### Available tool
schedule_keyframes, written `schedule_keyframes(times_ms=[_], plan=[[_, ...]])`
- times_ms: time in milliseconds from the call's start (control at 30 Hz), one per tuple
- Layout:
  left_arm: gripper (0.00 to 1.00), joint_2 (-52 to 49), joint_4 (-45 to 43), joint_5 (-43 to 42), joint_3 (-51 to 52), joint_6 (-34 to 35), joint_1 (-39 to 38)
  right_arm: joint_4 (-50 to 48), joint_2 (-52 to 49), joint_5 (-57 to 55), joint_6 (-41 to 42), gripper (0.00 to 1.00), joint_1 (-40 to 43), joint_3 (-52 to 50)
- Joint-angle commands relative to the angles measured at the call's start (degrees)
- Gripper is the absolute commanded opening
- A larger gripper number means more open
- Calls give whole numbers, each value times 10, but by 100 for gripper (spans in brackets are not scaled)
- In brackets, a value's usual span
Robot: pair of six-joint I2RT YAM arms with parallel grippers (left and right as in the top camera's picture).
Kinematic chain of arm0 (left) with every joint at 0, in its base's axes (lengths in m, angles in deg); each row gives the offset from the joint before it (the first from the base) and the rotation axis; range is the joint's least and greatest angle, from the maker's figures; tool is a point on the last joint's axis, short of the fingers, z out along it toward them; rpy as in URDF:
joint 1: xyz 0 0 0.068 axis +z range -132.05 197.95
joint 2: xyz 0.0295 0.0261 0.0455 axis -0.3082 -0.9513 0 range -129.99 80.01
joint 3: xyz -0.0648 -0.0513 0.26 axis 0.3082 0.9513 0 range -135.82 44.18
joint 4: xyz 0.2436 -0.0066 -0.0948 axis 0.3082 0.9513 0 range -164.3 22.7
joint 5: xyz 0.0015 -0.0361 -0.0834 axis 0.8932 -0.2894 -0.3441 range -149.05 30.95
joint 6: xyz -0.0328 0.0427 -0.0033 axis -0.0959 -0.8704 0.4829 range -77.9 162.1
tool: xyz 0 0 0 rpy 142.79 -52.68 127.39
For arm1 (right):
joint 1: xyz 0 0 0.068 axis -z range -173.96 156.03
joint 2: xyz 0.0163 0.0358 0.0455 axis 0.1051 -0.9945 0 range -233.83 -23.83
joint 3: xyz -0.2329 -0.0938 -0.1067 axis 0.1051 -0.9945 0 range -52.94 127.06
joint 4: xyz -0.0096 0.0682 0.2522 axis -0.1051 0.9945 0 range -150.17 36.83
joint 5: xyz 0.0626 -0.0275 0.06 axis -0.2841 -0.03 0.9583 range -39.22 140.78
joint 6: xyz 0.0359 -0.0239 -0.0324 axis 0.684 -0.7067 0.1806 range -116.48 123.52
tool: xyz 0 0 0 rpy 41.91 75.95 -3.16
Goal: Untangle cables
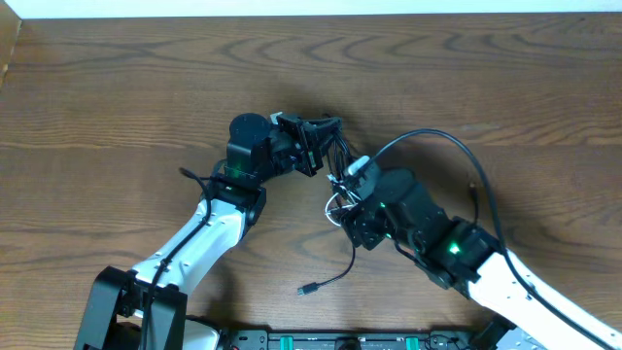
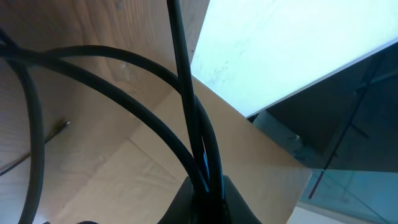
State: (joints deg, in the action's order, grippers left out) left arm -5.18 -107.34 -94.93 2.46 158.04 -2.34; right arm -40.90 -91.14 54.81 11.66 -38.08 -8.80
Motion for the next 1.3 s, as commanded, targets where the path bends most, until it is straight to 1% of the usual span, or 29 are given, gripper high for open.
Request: schedule_keyframes(times_ms=[0,67,133,200,267,367,500,600,633,767,800,833,933,1067,1167,1267], plan=[[8,0,-2,-8,-6,36,1,3,30,-9,-3,75,-1,18],[8,0,-2,-8,-6,36,1,5,25,-10,-12,73,-1,18],[8,0,-2,-8,-6,36,1,7,12,-8,-12,69,-1,18],[8,0,-2,-8,-6,35,1,11,-7,-7,-12,61,-1,18],[8,0,-2,-8,-6,35,1,10,-30,-7,-19,56,-1,18],[8,0,-2,-8,-6,35,1,7,-61,-12,-20,52,-1,18],[8,0,-2,-9,-6,35,1,-4,-78,-29,-20,49,-1,18],[8,0,-2,-10,-6,35,1,-9,-73,-28,-20,43,-1,19],[8,0,-2,-10,-6,35,1,-10,-69,-28,-20,38,-1,20],[8,0,-2,-10,-6,35,1,-6,-48,-28,-20,14,-1,23],[8,0,-1,-10,-6,35,1,-3,-40,-28,-20,5,-1,25],[8,0,0,-10,-6,35,1,2,-29,-28,-17,1,-1,27],[8,0,14,-9,-6,35,1,15,5,-13,-12,1,-1,35],[8,0,58,-9,-6,35,1,37,62,34,-11,1,8,54],[8,0,83,-9,-6,35,1,49,112,72,-11,1,28,68],[8,0,90,-9,-6,29,1,53,164,86,-11,1,58,79]])
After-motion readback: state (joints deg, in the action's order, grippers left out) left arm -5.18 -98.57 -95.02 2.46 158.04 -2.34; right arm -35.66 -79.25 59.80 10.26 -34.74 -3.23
